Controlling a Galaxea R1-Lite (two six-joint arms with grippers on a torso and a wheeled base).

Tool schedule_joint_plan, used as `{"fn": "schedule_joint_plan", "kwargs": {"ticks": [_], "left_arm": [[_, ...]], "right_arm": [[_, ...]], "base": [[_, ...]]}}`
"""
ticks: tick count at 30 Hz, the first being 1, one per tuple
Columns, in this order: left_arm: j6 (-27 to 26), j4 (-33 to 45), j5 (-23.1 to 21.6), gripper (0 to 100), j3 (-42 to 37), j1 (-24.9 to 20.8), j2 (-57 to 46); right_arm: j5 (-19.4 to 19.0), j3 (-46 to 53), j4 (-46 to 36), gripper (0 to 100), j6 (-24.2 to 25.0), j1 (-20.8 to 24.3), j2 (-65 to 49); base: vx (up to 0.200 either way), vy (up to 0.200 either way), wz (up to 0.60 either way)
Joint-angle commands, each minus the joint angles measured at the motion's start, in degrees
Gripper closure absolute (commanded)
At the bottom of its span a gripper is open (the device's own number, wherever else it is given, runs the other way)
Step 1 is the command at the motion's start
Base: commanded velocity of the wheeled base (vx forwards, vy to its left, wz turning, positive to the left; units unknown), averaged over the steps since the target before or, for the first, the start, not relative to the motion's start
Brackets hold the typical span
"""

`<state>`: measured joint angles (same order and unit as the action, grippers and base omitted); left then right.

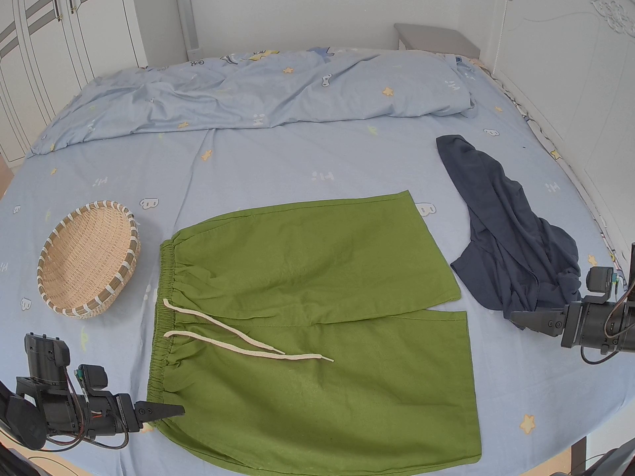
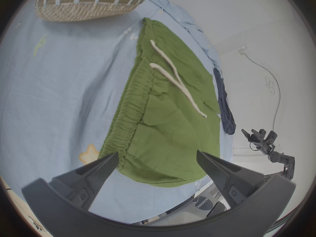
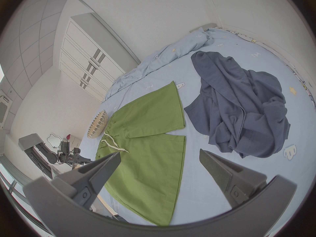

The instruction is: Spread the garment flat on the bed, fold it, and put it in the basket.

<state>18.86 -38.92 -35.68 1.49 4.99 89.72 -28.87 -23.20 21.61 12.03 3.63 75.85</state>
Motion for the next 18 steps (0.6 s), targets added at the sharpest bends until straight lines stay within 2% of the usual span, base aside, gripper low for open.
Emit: {"fn": "schedule_joint_plan", "kwargs": {"ticks": [1, 11, 18], "left_arm": [[-0.58, -0.01, -0.09, 0, -0.96, 0.99, 4.23], [-1.19, 0.78, 0.0, 0, -1.4, 1.17, 3.7], [-8.58, 9.39, 0.0, 0, -1.31, 1.25, -1.3]], "right_arm": [[-0.05, 0.44, 0.18, 0, 0.01, -0.64, 0.09], [-0.05, 0.61, 0.36, 0, -0.08, -0.64, 1.32], [0.04, 0.79, 0.36, 0, -0.08, -0.21, 1.93]], "base": [[0.0, 0.0, 0.0], [0.0, 0.0, 0.0], [0.0, 0.0, 0.0]]}}
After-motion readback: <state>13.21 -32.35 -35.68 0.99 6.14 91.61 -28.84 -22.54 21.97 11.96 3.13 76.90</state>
